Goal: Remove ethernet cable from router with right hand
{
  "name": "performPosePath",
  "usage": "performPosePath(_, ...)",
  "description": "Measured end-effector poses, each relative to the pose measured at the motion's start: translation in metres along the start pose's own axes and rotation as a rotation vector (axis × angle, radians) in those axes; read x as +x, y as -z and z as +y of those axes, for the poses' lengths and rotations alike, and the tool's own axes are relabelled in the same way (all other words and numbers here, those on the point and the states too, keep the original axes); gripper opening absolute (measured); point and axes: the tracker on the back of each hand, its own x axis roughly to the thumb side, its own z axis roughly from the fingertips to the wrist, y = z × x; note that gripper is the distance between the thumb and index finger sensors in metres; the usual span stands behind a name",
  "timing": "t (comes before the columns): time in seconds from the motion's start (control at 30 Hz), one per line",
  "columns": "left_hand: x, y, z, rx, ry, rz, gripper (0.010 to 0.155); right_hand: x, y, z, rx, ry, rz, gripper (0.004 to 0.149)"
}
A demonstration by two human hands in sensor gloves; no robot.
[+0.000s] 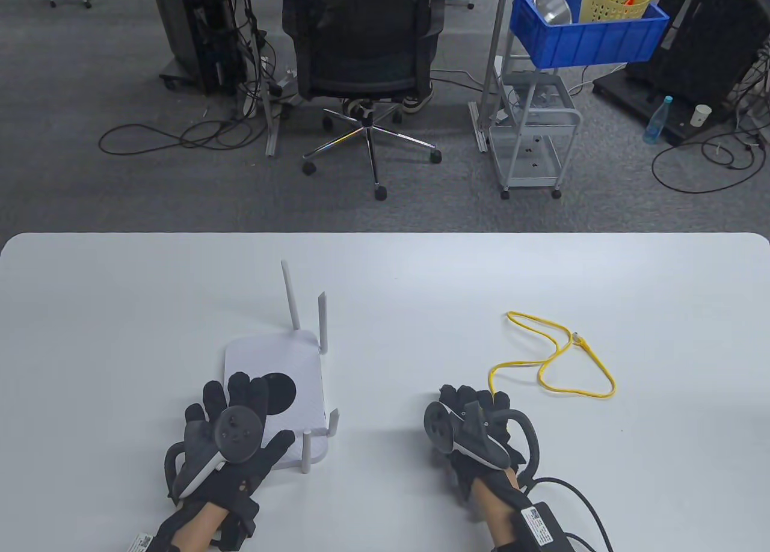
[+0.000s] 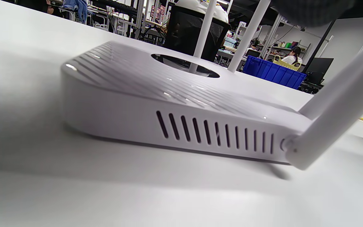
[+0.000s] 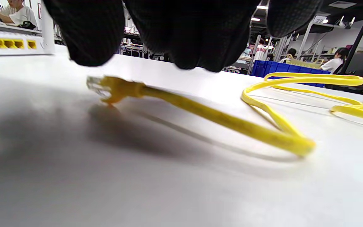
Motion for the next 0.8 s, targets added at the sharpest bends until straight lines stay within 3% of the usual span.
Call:
performPosePath(0.23, -0.006, 0.002, 0.0, -0.022, -0.011, 0.025, 0.088, 0.015, -0.012, -0.016, -0.024, 0.011, -0.05, 0.092)
performPosePath(0.43, -0.011, 0.002, 0.001, -0.023, -0.027, 0.043, 0.086, 0.017, -0.019, -0.018, -0.079, 0.043, -0.068, 0.095)
performPosePath(0.8, -0.012, 0.004, -0.001, -0.026, -0.036, 0.046, 0.086, -0.004, -0.012, -0.008, -0.052, 0.011, -0.038, 0.095)
